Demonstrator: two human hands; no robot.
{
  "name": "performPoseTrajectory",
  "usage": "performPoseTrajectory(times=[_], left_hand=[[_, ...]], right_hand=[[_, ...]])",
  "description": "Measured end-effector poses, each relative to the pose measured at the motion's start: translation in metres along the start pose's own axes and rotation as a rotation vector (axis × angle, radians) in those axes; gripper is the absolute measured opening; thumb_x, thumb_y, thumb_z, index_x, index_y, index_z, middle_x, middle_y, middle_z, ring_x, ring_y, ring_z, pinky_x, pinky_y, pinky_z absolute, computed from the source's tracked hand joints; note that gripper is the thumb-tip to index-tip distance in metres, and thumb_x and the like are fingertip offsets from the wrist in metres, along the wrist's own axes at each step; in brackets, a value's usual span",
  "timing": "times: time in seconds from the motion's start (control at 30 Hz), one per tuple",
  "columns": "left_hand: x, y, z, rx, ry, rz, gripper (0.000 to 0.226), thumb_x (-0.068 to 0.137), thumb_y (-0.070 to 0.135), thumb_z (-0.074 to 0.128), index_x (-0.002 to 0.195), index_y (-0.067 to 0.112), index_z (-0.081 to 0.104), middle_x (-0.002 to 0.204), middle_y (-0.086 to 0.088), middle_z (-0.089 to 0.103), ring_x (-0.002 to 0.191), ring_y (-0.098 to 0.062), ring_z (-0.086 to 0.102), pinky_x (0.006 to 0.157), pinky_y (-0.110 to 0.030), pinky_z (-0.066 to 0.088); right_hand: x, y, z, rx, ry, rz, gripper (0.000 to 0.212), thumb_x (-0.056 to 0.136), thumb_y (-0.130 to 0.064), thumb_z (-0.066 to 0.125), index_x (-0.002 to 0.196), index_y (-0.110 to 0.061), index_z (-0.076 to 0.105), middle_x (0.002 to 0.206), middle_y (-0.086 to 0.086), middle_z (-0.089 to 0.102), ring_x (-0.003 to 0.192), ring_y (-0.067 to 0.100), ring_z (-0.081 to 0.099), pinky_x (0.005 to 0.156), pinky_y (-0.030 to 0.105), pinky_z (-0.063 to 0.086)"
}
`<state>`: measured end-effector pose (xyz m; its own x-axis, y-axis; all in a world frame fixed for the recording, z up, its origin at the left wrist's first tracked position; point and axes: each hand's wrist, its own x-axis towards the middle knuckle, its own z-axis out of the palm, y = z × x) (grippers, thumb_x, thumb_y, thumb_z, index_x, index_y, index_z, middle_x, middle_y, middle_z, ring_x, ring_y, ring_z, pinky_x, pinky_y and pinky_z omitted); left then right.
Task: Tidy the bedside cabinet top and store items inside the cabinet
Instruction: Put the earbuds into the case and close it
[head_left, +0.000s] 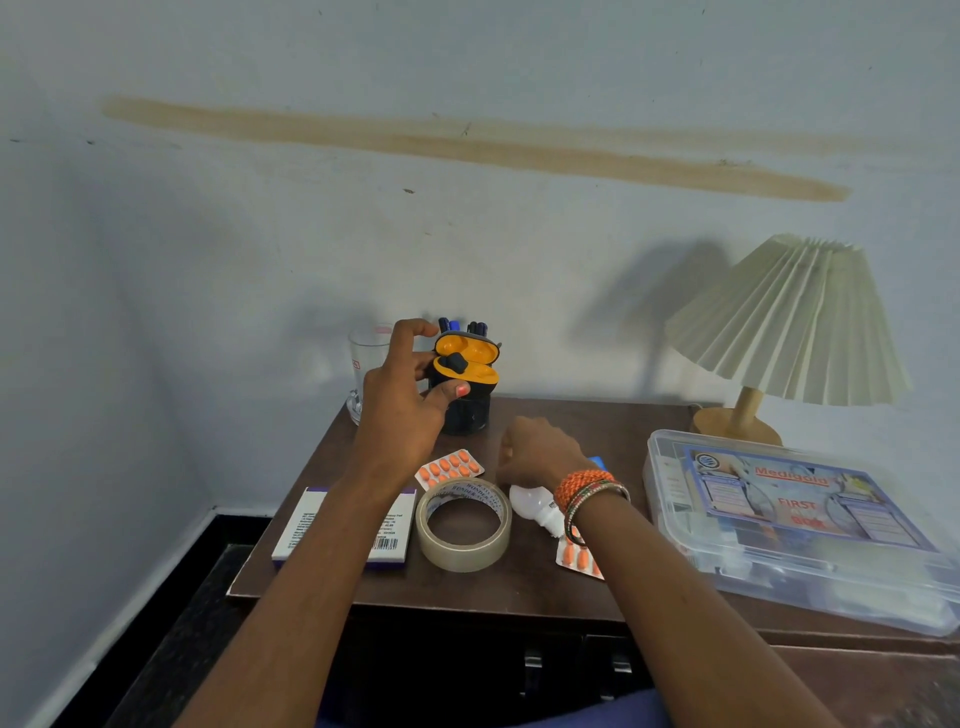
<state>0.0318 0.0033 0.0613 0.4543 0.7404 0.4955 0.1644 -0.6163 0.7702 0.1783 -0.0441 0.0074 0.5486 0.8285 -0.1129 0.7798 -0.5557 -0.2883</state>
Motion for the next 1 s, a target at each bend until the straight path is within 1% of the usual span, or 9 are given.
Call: performPoseTrajectory(times=[0.17, 0.27, 0.33, 0.4, 0.53, 0.67, 0.8, 0.9, 1.0], left_hand=[[0.0, -0.001, -0.002, 0.014, 0.011, -0.001, 0.055, 0.08, 0.014, 0.07, 0.128, 0.018, 0.042, 0.124, -0.006, 0.063, 0.112, -0.022, 0.06, 0.085, -0.018, 0.039], [0.0, 0.001, -0.002, 0.011, 0.011, -0.007, 0.056, 0.081, 0.014, 0.07, 0.129, 0.018, 0.041, 0.126, -0.007, 0.061, 0.114, -0.024, 0.059, 0.092, -0.024, 0.043], [0.001, 0.001, -0.001, 0.007, 0.008, -0.011, 0.056, 0.081, 0.014, 0.07, 0.129, 0.018, 0.041, 0.126, -0.007, 0.061, 0.115, -0.025, 0.059, 0.095, -0.03, 0.045], [0.002, 0.002, -0.001, -0.005, 0.006, 0.0, 0.056, 0.081, 0.014, 0.07, 0.128, 0.018, 0.041, 0.125, -0.007, 0.062, 0.114, -0.024, 0.06, 0.094, -0.026, 0.045], [0.002, 0.005, -0.001, -0.028, -0.007, -0.001, 0.055, 0.081, 0.012, 0.069, 0.128, 0.018, 0.041, 0.124, -0.006, 0.062, 0.114, -0.022, 0.06, 0.094, -0.026, 0.045], [0.001, 0.006, -0.002, -0.029, -0.006, 0.001, 0.055, 0.081, 0.013, 0.069, 0.128, 0.019, 0.04, 0.123, -0.007, 0.063, 0.114, -0.022, 0.059, 0.092, -0.025, 0.044], [0.001, 0.005, -0.002, -0.03, -0.007, -0.004, 0.056, 0.081, 0.014, 0.07, 0.128, 0.02, 0.04, 0.122, -0.006, 0.064, 0.112, -0.024, 0.06, 0.092, -0.033, 0.049], [0.001, 0.004, 0.0, -0.036, -0.019, 0.002, 0.056, 0.08, 0.014, 0.071, 0.126, 0.021, 0.041, 0.118, -0.007, 0.066, 0.11, -0.023, 0.062, 0.089, -0.022, 0.042], [0.001, 0.005, 0.0, -0.032, -0.026, -0.003, 0.057, 0.08, 0.015, 0.071, 0.127, 0.021, 0.04, 0.117, -0.007, 0.067, 0.109, -0.022, 0.062, 0.087, -0.02, 0.04]], right_hand=[[0.009, 0.006, 0.005, 0.123, 0.11, -0.004, 0.025, 0.083, -0.011, 0.061, 0.107, -0.005, 0.066, 0.112, 0.017, 0.064, 0.1, 0.032, 0.062, 0.087, 0.041, 0.054], [0.008, 0.011, -0.002, 0.285, 0.227, -0.005, 0.026, 0.084, -0.003, 0.055, 0.106, -0.004, 0.069, 0.111, 0.019, 0.066, 0.1, 0.033, 0.064, 0.091, 0.041, 0.053], [0.0, 0.014, -0.014, 0.401, 0.314, -0.033, 0.025, 0.085, -0.002, 0.054, 0.103, -0.004, 0.071, 0.105, 0.018, 0.069, 0.093, 0.029, 0.066, 0.086, 0.034, 0.054], [-0.011, 0.015, -0.026, 0.54, 0.38, -0.079, 0.02, 0.085, -0.004, 0.058, 0.1, -0.005, 0.072, 0.094, 0.017, 0.071, 0.081, 0.023, 0.066, 0.075, 0.027, 0.053], [-0.029, 0.01, -0.046, 0.88, 0.453, -0.177, 0.016, 0.087, -0.008, 0.063, 0.1, -0.01, 0.072, 0.086, 0.011, 0.072, 0.075, 0.016, 0.066, 0.079, 0.035, 0.058], [-0.04, 0.004, -0.059, 1.079, 0.454, -0.28, 0.019, 0.092, -0.009, 0.059, 0.108, -0.014, 0.069, 0.092, 0.001, 0.071, 0.071, 0.0, 0.061, 0.061, 0.015, 0.053], [-0.041, 0.001, -0.062, 1.136, 0.508, -0.345, 0.018, 0.091, -0.008, 0.059, 0.105, -0.018, 0.066, 0.09, -0.003, 0.069, 0.068, -0.01, 0.06, 0.059, 0.011, 0.049], [-0.041, -0.002, -0.06, 1.086, 0.529, -0.39, 0.016, 0.091, -0.008, 0.06, 0.102, -0.017, 0.067, 0.091, -0.002, 0.07, 0.073, -0.011, 0.062, 0.063, 0.01, 0.048], [-0.04, -0.005, -0.057, 1.027, 0.521, -0.42, 0.015, 0.09, -0.006, 0.061, 0.102, -0.013, 0.066, 0.087, -0.005, 0.069, 0.073, -0.01, 0.063, 0.065, 0.006, 0.046]])
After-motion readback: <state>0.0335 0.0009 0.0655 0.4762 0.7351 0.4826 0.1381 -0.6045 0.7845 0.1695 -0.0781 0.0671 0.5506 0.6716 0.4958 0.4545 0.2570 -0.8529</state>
